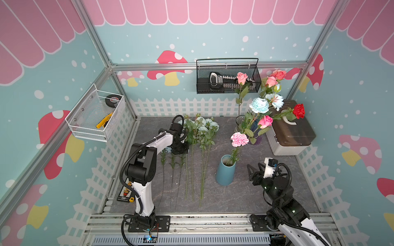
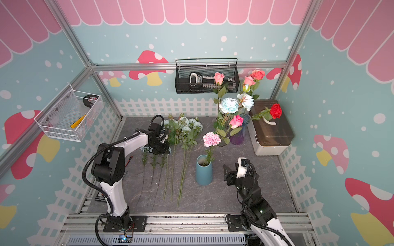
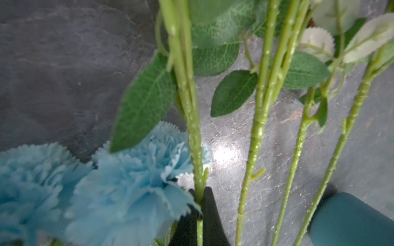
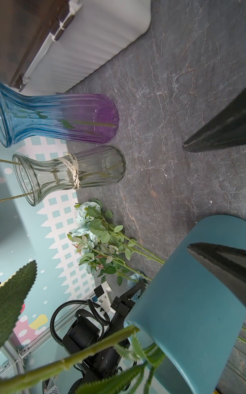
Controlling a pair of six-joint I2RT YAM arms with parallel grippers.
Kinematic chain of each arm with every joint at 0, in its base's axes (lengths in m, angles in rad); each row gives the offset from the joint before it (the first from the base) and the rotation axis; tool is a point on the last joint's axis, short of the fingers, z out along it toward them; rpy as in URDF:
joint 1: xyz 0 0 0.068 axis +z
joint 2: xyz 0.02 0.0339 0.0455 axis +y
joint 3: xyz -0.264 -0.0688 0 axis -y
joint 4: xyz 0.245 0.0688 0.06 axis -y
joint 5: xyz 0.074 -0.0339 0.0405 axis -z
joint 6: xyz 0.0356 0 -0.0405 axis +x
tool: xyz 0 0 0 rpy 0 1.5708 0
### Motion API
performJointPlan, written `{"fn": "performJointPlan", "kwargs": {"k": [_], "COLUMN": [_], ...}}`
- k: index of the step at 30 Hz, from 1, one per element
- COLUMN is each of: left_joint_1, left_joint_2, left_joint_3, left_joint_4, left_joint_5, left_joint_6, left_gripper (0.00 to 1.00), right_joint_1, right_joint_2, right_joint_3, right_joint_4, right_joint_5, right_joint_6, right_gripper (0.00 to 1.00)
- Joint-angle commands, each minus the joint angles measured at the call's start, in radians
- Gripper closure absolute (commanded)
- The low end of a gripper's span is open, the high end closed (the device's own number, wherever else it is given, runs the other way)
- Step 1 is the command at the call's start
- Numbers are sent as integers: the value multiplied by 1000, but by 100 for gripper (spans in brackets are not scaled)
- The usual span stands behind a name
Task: Pick out blue flowers from the vase
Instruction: Place the flower at the center of the board.
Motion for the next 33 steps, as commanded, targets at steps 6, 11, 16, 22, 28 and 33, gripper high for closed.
{"fn": "performJointPlan", "kwargs": {"k": [6, 11, 16, 22, 28, 33], "left_joint_1": [13, 10, -67, -230, -291, -294], "left_joint_2": [10, -42, -202, -436, -649, -708], "left_joint_3": [44, 28, -14, -142, -299, -337], "left_joint_4": [15, 24, 84, 237, 503, 742], "left_joint_5": [-22, -82, -173, -373, -271, -201], "left_joint_6": [30, 25, 24, 13, 7, -31], "left_gripper": [84, 64, 50, 49, 49, 42], "right_joint_1": [4, 5, 5, 4, 5, 5], "right_joint_2": [-6, -1, 2, 17, 55, 148], "right_joint_3": [-10, -10, -10, -9, -6, 40], "right_joint_4": [5, 7, 9, 10, 20, 50], "right_joint_5": [2, 4, 4, 6, 18, 74], "right_joint_6": [-2, -3, -2, -2, 1, -10], "right_gripper": [33, 34, 34, 33, 32, 31]}}
